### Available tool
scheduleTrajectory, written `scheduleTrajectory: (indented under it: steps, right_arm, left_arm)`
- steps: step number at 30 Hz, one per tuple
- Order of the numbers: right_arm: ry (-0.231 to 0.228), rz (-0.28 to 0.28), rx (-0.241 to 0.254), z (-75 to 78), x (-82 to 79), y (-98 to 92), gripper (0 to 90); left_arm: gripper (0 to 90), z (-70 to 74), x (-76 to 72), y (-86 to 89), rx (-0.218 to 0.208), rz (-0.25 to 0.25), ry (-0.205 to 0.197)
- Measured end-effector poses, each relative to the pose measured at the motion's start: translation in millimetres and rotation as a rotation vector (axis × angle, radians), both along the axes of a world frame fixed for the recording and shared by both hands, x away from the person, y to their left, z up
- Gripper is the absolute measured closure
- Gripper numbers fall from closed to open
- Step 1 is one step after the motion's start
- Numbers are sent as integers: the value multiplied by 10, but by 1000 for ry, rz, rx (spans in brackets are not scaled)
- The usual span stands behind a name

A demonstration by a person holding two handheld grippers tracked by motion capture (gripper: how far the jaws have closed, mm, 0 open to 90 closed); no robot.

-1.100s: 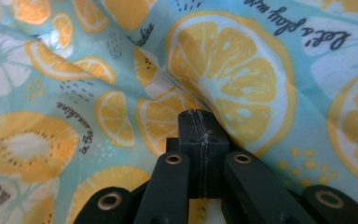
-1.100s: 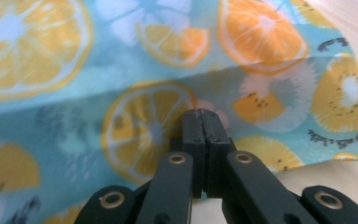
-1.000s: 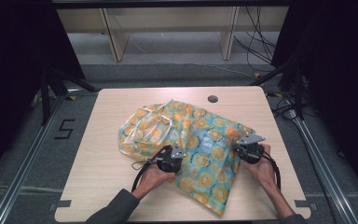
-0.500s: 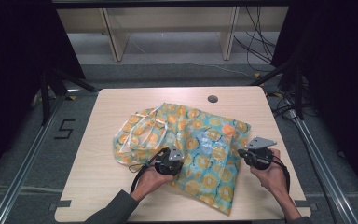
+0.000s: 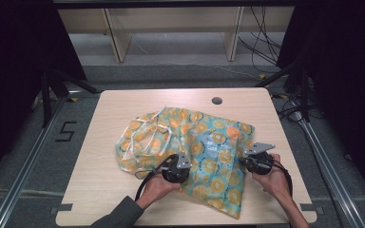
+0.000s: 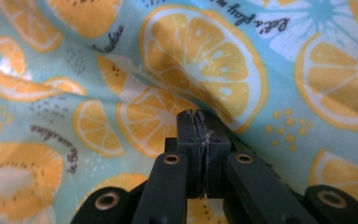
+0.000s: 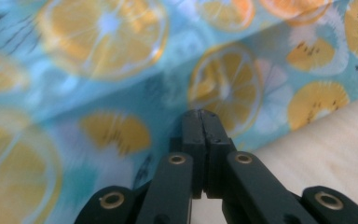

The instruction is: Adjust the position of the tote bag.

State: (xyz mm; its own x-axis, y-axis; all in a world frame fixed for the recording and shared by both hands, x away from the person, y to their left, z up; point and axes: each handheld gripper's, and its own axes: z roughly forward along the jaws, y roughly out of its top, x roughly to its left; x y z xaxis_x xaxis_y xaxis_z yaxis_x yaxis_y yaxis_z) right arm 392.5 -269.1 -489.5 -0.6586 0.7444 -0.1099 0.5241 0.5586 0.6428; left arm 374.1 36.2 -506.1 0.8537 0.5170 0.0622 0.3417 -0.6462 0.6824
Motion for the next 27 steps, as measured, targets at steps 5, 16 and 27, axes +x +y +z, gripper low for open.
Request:
scheduleTrajectory:
  steps: [5,16,27]
  right_arm:
    - [-11,-10,-31,-2,288,58,900]
    - [-19,-8,-119,13,863,492,900]
    - [-2,-1,-161,134,1344,975,900]
  left_arm:
    - [878,3,-68,-76,2,-26,9]
    - [864,23,-173,-309,25,-79,34]
    - [875,44,71,-665,17,-60,80]
